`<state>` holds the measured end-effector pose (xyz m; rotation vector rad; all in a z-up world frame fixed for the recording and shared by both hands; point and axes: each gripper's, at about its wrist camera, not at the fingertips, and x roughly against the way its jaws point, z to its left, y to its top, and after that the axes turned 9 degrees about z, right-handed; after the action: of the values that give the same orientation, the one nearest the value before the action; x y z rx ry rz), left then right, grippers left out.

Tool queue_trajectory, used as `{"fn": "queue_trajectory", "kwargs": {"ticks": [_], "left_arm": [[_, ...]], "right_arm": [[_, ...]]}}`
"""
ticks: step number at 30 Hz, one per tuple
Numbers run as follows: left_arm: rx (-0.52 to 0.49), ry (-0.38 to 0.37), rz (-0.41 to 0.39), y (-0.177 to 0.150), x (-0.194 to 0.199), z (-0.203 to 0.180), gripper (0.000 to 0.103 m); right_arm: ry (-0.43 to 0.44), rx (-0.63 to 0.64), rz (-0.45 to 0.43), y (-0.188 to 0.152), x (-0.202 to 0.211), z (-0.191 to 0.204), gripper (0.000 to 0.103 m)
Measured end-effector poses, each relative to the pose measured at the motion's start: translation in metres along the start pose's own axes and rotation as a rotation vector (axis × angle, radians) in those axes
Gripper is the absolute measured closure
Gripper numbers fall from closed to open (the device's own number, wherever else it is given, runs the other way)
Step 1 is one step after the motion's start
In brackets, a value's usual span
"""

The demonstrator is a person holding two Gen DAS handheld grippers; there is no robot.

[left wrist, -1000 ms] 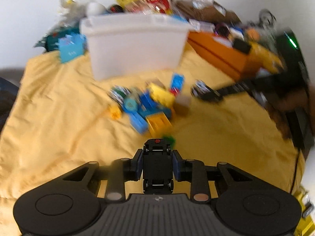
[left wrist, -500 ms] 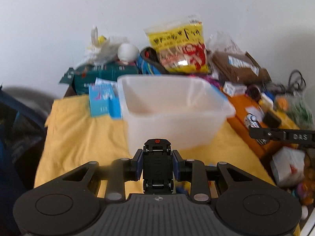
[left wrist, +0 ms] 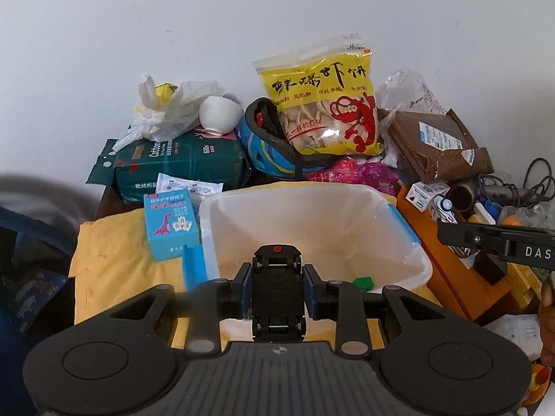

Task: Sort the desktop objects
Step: 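Lower both black cars into the white bin and open both tools, then grasp the green brick with the left tool while the right tool grasps a black car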

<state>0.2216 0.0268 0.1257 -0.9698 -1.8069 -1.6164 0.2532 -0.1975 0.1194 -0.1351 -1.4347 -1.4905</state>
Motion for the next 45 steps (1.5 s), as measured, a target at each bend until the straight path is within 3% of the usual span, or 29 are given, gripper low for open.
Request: {"fn": "queue_trajectory", "kwargs": {"ticks": [7, 11, 14, 16, 19, 24, 27, 31, 34, 38, 45], "left_arm": [[-0.006, 0.0, 0.055, 0.026, -0.02, 0.0, 0.07], [-0.001, 0.032, 0.047, 0.041, -0.023, 0.0, 0.07], [0.003, 0.041, 0.038, 0.047, -0.024, -0.001, 0.056], [0.013, 0.062, 0.015, 0.05, -0.024, 0.001, 0.052], [0.014, 0.059, -0.021, 0.043, -0.017, 0.002, 0.052], [-0.074, 0.011, -0.078, -0.012, -0.001, -0.008, 0.052], [-0.126, -0.016, -0.058, -0.068, 0.001, -0.02, 0.052], [-0.117, -0.069, 0.032, -0.153, -0.009, -0.038, 0.052], [-0.111, -0.097, 0.12, -0.196, -0.025, -0.05, 0.052], [-0.166, -0.1, 0.156, -0.226, -0.041, -0.066, 0.052], [-0.197, -0.063, 0.202, -0.24, -0.063, -0.075, 0.055]], "right_arm": [[-0.02, 0.005, 0.062, 0.023, -0.019, 0.001, 0.071], [-0.037, -0.018, 0.11, 0.035, -0.036, -0.004, 0.071], [-0.064, -0.042, 0.136, 0.04, -0.047, -0.007, 0.068], [-0.079, -0.031, 0.135, 0.042, -0.051, -0.007, 0.045], [-0.091, -0.008, 0.1, 0.039, -0.046, -0.007, 0.042], [-0.059, 0.039, 0.048, 0.0, -0.022, -0.011, 0.042], [-0.078, 0.105, 0.031, -0.046, -0.01, -0.015, 0.034], [-0.13, 0.157, 0.138, -0.121, -0.023, -0.027, 0.032], [-0.163, 0.162, 0.224, -0.157, -0.039, -0.036, 0.032], [-0.174, 0.159, 0.268, -0.174, -0.051, -0.041, 0.033], [-0.196, 0.198, 0.3, -0.177, -0.071, -0.036, 0.036]]}}
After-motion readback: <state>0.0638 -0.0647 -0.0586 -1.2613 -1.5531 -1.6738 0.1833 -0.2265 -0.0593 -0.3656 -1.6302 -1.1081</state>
